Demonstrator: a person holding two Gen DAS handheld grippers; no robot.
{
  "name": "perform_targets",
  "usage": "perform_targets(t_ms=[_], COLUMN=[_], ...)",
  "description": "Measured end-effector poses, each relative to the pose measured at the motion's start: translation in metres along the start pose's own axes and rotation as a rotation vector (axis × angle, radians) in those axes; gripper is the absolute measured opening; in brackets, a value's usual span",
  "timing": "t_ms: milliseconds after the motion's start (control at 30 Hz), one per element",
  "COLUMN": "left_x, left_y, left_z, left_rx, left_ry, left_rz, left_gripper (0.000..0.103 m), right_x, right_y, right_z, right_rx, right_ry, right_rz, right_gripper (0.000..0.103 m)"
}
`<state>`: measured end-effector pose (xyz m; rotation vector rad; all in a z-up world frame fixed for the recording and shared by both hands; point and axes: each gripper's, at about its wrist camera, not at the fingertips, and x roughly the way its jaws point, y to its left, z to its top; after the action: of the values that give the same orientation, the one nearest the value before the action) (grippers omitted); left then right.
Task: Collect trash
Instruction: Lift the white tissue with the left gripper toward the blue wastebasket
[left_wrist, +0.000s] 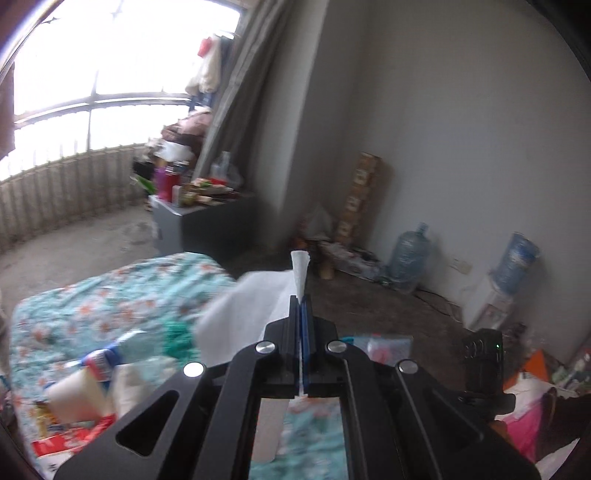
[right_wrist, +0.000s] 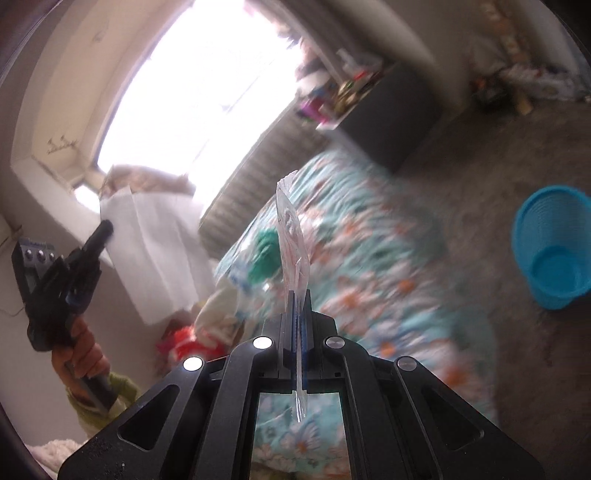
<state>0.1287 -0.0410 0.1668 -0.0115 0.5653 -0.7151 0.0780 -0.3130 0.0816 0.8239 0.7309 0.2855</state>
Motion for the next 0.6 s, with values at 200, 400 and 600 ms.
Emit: perform_targets(t_ms=[200, 400, 600], left_x=[0.102, 0.209, 0.326], left_y=[-0.084, -0.157, -0.208], left_z=[0.007, 0.006, -0.012], left_rx=[0.037, 0.049, 0.078], left_ry=[0.113, 0.262, 0.400], left_rz=[-0.193, -0.335, -0.391], left_gripper=[0.001, 0.001, 0.001], right_x=[-0.050, -0.062, -0.047], right_y=[-0.050, -0.099, -0.169], right_z=[0.026, 0.032, 0.035], right_rx=[0.085, 0.194, 0.360], right_ry=[-0.163, -0.248, -0.269], right_rz=[-0.210, -0.397, -0.470], right_gripper=[0.000, 0.000, 0.000])
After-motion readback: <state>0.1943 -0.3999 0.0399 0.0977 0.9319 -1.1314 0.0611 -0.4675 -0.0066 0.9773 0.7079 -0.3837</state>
